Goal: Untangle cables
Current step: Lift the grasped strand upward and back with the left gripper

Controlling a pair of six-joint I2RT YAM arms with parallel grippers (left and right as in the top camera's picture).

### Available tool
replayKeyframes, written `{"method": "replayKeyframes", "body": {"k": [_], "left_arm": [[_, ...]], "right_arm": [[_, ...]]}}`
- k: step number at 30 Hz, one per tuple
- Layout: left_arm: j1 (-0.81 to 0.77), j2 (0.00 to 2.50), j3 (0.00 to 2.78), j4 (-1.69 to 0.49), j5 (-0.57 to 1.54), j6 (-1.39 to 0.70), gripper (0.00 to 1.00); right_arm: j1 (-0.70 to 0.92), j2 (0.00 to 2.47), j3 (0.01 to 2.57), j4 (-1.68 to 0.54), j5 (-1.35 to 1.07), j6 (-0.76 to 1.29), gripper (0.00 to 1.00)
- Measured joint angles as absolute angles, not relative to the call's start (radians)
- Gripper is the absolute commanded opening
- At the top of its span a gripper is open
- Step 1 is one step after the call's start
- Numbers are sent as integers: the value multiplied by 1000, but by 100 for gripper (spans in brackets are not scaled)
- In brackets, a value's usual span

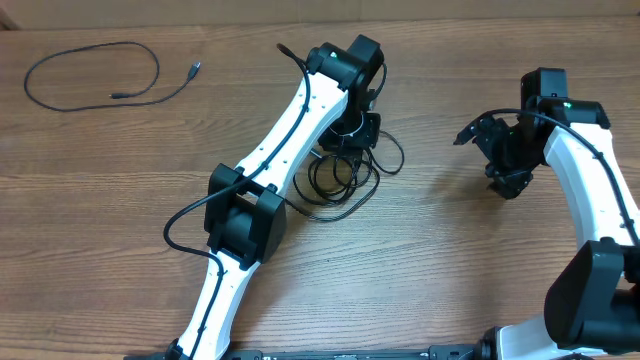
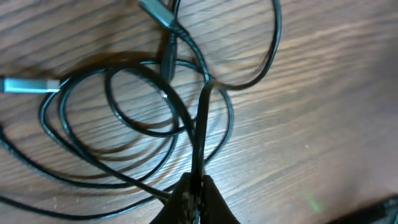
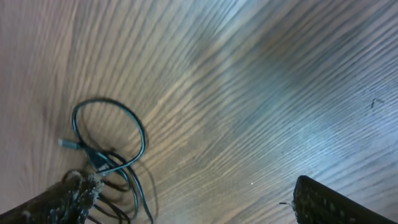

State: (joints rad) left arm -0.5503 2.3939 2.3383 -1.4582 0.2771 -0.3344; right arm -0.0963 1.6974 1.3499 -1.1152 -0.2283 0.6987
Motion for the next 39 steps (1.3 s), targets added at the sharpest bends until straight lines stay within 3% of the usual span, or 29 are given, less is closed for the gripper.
{"method": "replayKeyframes", "body": {"k": [16,24,31,39], "left_arm": [[-448,2061,2378,-1443,315,-281,4],[-392,2025,2378,-1439,349,-281,4],[-352,2002,2378,-1331,492,-283,4],[-313,1849,2378,-1175,531,-281,4]], "right_arm": [[203,1697,1350,-1030,-250,719,100],[264,1697,1350,-980,-297,772,100],[339,1697,1350,-977,-307,779,100],[374,1697,1349,-806,-274,786,100]]}}
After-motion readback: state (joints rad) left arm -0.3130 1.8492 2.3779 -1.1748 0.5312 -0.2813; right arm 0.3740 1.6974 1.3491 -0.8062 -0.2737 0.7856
